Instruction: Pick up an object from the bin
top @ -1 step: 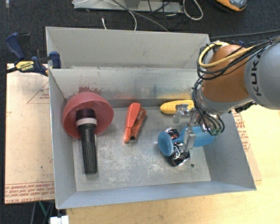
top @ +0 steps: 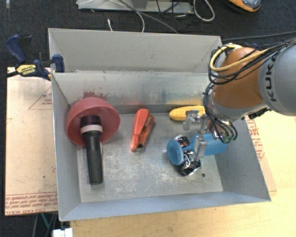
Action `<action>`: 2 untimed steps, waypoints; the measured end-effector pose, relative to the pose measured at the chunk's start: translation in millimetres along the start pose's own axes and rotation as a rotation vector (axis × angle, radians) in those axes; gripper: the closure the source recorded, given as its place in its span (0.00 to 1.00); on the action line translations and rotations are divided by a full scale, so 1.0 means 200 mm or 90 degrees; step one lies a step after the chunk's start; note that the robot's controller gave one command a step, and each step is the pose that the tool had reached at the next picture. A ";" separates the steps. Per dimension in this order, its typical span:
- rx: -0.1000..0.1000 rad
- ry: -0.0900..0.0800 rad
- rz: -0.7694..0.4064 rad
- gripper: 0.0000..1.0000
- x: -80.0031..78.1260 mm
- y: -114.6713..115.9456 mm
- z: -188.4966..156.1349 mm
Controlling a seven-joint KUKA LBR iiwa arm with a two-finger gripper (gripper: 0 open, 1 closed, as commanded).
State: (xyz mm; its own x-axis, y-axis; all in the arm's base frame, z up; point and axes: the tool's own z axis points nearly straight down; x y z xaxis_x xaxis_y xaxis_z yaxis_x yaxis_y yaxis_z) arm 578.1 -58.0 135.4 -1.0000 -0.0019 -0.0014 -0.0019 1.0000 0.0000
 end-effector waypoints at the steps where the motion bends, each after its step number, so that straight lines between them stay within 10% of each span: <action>1: 0.001 -0.006 0.018 1.00 -0.05 -0.01 0.27; 2: 0.001 -0.006 0.018 1.00 -0.05 -0.01 0.27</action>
Offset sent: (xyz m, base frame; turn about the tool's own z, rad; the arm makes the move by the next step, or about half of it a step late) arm 0.0000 0.0000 0.0000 0.0000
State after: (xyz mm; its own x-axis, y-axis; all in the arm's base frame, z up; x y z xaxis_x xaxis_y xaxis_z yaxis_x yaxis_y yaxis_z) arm 587.7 -60.1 80.6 -0.9996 0.0263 -0.0114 0.0263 0.9997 -0.0009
